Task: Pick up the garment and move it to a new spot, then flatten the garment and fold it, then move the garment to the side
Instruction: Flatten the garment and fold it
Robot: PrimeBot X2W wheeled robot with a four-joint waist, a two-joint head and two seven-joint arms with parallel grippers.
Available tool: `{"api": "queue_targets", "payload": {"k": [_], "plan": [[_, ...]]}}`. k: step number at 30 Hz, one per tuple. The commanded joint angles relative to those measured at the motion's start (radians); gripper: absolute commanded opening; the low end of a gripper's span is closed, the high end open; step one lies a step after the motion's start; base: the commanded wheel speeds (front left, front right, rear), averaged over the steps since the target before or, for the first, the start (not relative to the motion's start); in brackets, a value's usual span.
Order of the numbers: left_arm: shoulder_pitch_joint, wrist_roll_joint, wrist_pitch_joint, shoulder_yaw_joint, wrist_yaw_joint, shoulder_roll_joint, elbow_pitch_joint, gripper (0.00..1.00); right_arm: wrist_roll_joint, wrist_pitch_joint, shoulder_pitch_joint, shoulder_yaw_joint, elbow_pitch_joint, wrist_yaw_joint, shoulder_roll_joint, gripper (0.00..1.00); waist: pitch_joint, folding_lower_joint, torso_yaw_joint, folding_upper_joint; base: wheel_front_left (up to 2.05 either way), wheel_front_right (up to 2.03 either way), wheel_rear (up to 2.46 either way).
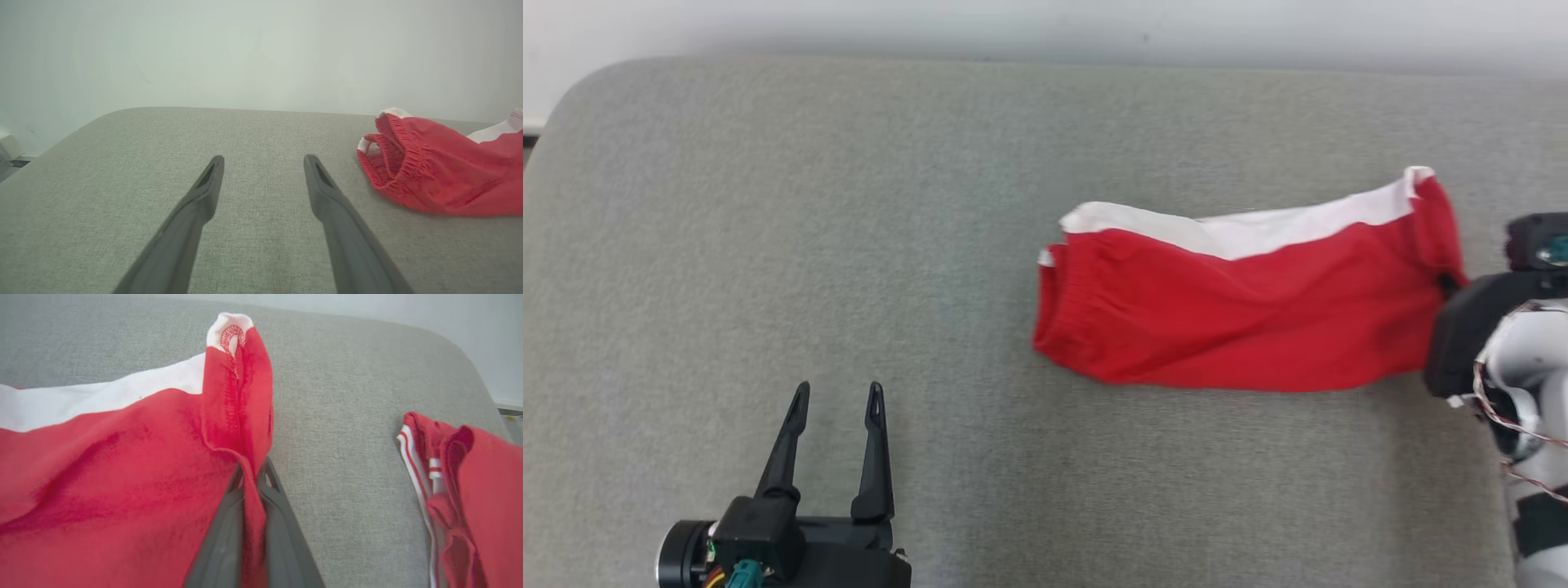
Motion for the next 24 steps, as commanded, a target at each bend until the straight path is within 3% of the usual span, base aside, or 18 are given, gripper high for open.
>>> {"api": "queue_targets", "payload": {"k": [1, 11, 19, 24], "plan": [[0.013, 0.003, -0.002, 0.004, -0.004, -0.003, 0.003, 1.0, -0.016, -0.006, 0.017, -0.005, -0.013, 0.0, 0.003, 0.0, -0.029, 0.0, -0.031, 0.0, 0.0, 0.0, 0.0], [0.022, -0.009, -0.003, -0.006, -0.011, -0.007, 0.023, 1.0, -0.081, -0.055, 0.051, -0.053, -0.122, 0.0, 0.01, 0.0, -0.061, 0.0, -0.051, 0.0, 0.0, 0.0, 0.0], [0.029, -0.026, -0.003, -0.007, -0.008, -0.009, 0.028, 1.0, -0.035, -0.028, 0.042, 0.099, -0.177, 0.0, 0.044, 0.0, -0.076, 0.0, -0.026, 0.0, 0.0, 0.0, 0.0], [0.027, -0.034, -0.003, -0.009, -0.005, -0.009, 0.032, 1.0, -0.005, -0.024, -0.001, 0.201, -0.135, 0.0, 0.089, 0.0, -0.077, 0.0, -0.004, 0.0, 0.0, 0.0, 0.0]]}}
